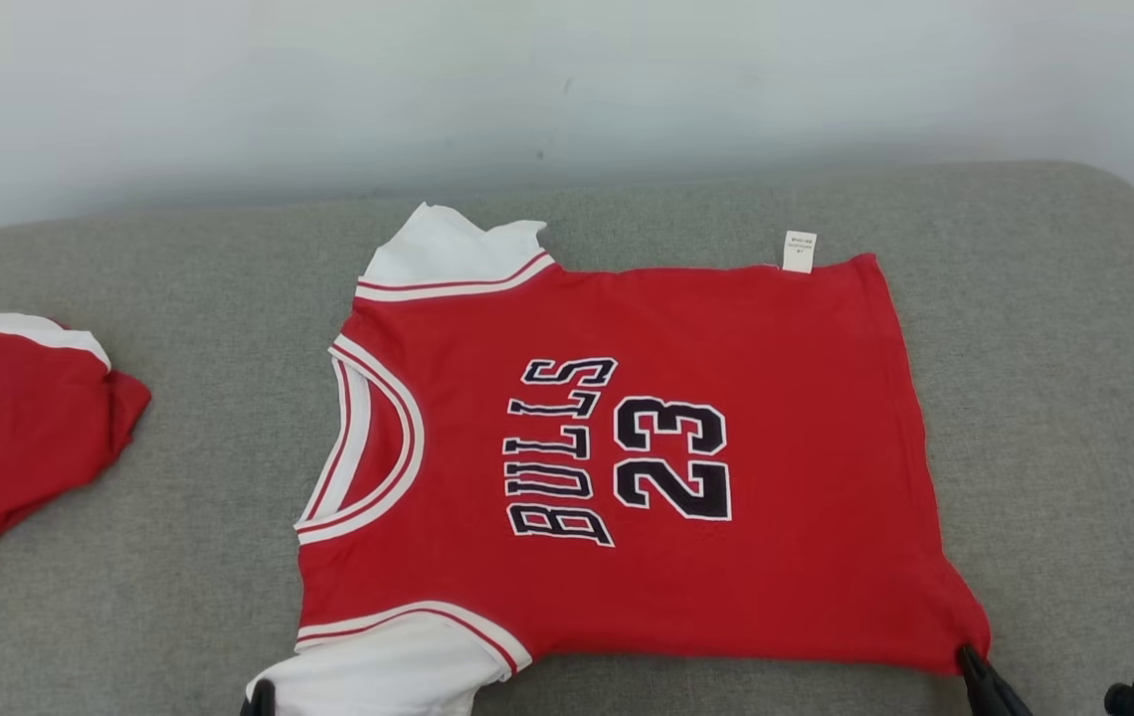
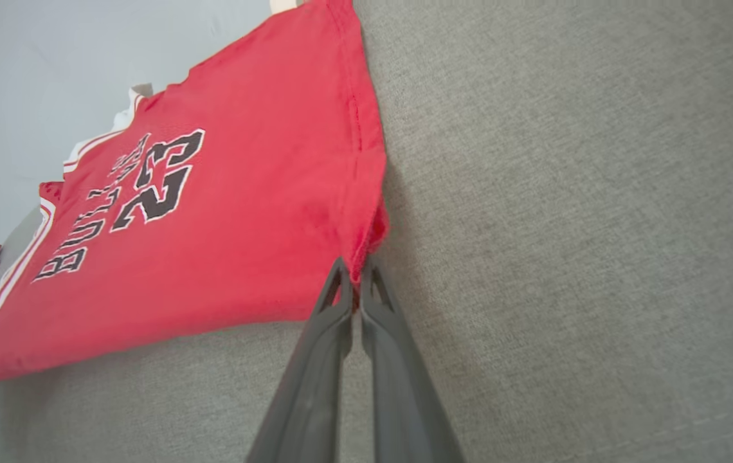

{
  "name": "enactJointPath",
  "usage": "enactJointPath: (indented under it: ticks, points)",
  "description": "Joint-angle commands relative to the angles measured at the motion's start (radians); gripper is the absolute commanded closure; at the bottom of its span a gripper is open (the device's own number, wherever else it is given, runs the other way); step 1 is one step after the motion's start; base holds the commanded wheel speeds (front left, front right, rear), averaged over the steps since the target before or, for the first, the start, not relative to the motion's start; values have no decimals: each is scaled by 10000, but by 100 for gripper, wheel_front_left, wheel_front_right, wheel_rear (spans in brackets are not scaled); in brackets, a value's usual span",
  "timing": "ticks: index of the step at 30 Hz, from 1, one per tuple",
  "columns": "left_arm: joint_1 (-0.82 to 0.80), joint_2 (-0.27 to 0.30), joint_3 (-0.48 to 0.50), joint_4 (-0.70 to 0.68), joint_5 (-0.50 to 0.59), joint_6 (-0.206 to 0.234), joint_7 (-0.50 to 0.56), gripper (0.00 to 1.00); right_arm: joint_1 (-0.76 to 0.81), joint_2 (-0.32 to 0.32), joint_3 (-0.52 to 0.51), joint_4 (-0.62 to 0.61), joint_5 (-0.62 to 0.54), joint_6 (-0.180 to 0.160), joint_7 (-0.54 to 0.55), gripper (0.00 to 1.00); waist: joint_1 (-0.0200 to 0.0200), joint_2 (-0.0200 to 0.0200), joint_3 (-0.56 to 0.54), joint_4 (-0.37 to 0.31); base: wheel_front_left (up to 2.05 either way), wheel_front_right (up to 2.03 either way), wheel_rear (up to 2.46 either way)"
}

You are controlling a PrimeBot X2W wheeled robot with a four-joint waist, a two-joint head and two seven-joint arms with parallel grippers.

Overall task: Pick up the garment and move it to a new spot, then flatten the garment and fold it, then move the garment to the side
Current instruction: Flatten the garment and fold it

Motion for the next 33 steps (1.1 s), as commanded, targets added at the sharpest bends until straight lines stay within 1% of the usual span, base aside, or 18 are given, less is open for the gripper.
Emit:
enactJointPath:
  ticks: [1, 8, 15, 21, 26, 29, 30, 31, 32, 33]
  points:
    - [-94, 62, 15, -20, 99, 18, -3, 100, 49, 102, -169, -156, -102, -23, 102, 100, 2, 2, 104, -64, 0, 0, 0]
    - [-980, 291, -152, -60, 333, -152, 243, 100, -264, 719, -607, -905, -305, -24, 990, 100, 2, 2, 306, -241, 0, 0, 0]
    - [-2479, 671, -317, 444, 455, -428, 844, 100, -1112, 984, -836, -1207, -256, -24, 2003, 100, 2, 2, 456, -477, 0, 0, 0]
    - [-4341, 813, -349, 1719, 455, -731, 1230, 100, -2310, 1077, -1095, -776, -353, -24, 2570, 100, 2, 2, 790, -580, 0, 0, 0]
    - [-5820, 698, -471, 3247, 444, -1145, 1302, 100, -3366, 1147, -1138, -64, -500, -24, 2734, 100, 2, 2, 1092, -657, 0, 0, 0]
    - [-6496, 568, -564, 4195, 462, -1361, 1173, 100, -3901, 1153, -1144, 400, -617, -24, 2594, 100, 2, 2, 1149, -656, 0, 0, 0]
    - [-6678, 528, -599, 4476, 480, -1423, 1102, 78, -4022, 1157, -1107, 517, -658, -24, 2504, 43, 2, 2, 1145, -649, 0, 0, 0]
    - [-6828, 531, -638, 4786, 561, -1491, 1023, 32, -4096, 1156, -1067, 637, -667, -24, 2422, 0, 2, 2, 1131, -643, 0, 0, 0]
    - [-6967, 501, -642, 5032, 606, -1495, 886, 0, -4144, 1118, -1016, 729, -740, -24, 2320, 0, 2, 2, 1111, -637, 0, 0, 0]
    - [-6967, 501, -642, 5032, 606, -1495, 886, 0, -4144, 1118, -1016, 729, -740, -24, 2320, 0, 2, 2, 1111, -637, 0, 0, 0]
